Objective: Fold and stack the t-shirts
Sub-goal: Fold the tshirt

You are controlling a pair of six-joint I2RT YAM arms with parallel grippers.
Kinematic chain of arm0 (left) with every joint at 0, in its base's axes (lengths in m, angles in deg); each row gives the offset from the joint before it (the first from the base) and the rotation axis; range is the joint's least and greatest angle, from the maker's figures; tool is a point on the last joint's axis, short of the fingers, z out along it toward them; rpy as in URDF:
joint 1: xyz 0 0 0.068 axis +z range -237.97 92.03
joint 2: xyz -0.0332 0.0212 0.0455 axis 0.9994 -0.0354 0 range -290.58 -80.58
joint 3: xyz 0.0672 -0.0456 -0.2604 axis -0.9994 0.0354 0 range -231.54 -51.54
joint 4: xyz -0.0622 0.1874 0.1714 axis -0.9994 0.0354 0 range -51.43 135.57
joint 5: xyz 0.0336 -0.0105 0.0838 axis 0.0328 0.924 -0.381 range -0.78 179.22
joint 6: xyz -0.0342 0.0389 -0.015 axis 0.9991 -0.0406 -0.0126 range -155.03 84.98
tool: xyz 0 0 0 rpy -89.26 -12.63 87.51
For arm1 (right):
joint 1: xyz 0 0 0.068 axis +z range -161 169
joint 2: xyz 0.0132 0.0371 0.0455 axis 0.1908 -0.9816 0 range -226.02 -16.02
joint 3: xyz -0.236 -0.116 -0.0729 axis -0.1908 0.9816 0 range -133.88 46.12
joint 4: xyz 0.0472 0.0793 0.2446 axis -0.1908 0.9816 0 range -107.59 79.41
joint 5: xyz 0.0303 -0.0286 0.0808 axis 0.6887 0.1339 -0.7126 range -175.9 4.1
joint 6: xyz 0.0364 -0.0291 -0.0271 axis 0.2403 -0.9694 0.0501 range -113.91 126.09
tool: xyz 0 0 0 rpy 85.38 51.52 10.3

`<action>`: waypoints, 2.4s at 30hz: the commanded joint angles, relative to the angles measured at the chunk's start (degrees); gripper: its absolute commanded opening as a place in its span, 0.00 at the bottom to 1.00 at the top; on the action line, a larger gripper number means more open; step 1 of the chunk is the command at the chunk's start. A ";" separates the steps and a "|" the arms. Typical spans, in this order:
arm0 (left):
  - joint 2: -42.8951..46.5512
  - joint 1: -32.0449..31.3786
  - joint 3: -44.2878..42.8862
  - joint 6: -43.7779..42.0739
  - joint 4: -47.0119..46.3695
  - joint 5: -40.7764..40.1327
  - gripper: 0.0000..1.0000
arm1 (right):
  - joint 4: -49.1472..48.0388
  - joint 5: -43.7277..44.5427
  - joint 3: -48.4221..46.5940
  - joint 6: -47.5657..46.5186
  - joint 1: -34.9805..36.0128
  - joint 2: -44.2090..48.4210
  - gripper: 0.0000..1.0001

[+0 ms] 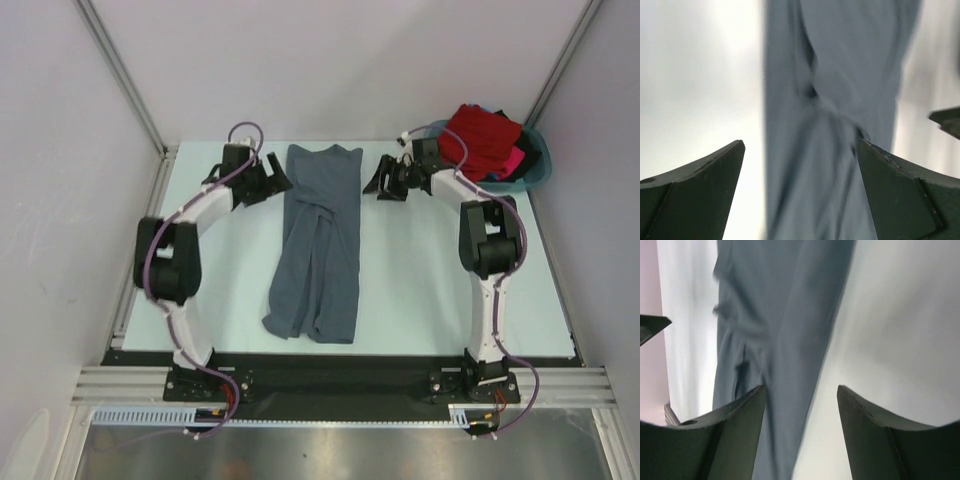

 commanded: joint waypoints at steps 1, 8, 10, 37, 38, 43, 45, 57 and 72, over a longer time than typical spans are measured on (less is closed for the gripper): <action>13.76 -4.73 11.69 2.45 -4.80 -0.24 1.00 | 0.81 1.73 13.04 -0.38 0.88 11.37 0.63; 31.33 -10.72 40.59 8.77 -9.46 -0.24 1.00 | 0.45 4.70 40.72 0.93 5.17 29.65 0.62; 34.86 -11.77 44.84 10.97 -9.82 -0.32 1.00 | 0.62 5.49 45.23 2.07 7.28 34.49 0.62; 61.87 -18.19 68.94 23.72 -1.38 -10.80 1.00 | -13.43 15.43 65.37 23.35 34.09 42.16 0.61; 61.51 -18.37 69.11 23.81 -1.99 -10.26 1.00 | -13.44 15.78 65.03 23.61 34.36 41.89 0.61; 59.67 -20.65 69.38 24.95 -4.10 -9.20 0.88 | -12.82 16.83 64.41 24.40 36.12 39.34 0.47; 59.75 -22.14 69.47 25.83 -3.75 -9.29 0.77 | -12.39 16.92 64.41 24.67 36.56 39.16 0.38; 69.06 -29.97 69.56 31.54 5.29 -10.17 0.00 | 0.51 25.00 62.30 24.23 39.99 48.91 0.00; 73.73 -31.02 67.53 33.04 10.31 -7.09 0.58 | 22.50 40.73 61.07 26.34 41.22 64.29 0.64</action>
